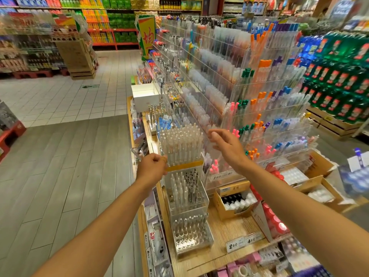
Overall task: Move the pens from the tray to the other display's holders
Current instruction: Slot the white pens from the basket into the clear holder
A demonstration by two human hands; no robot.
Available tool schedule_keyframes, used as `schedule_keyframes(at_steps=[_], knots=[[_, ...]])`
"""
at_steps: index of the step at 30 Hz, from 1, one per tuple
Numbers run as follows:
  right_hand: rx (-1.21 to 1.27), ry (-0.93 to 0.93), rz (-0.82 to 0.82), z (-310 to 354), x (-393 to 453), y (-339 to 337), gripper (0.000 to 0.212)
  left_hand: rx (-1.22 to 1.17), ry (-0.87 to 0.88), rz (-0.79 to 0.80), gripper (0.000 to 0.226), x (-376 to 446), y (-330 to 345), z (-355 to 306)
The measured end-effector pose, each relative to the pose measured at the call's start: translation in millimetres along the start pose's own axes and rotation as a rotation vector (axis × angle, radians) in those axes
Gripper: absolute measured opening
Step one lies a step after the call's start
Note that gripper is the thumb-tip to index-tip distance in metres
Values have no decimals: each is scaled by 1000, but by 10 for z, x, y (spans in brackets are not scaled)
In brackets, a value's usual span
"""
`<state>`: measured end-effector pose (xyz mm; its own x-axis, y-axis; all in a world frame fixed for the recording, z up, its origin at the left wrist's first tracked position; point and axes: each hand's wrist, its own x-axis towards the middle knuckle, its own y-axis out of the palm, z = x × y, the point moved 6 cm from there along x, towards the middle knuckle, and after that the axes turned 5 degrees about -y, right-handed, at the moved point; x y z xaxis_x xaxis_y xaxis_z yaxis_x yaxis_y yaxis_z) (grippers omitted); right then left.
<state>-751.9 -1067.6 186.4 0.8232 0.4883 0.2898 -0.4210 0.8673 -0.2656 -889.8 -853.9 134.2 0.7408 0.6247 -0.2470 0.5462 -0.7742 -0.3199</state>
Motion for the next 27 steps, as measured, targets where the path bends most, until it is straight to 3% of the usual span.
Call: schedule_keyframes(at_steps=[9, 18, 27], knots=[[172, 335, -97, -423, -757, -421, 53, -220, -104, 240, 34, -357, 449, 19], [222, 518, -231, -825, -1975, -1204, 51, -189, -161, 394, 37, -996, 1305, 187], [232, 655, -333, -1187, -3536, -2359, 44, -138, -246, 513, 33, -2302, 2614, 514]])
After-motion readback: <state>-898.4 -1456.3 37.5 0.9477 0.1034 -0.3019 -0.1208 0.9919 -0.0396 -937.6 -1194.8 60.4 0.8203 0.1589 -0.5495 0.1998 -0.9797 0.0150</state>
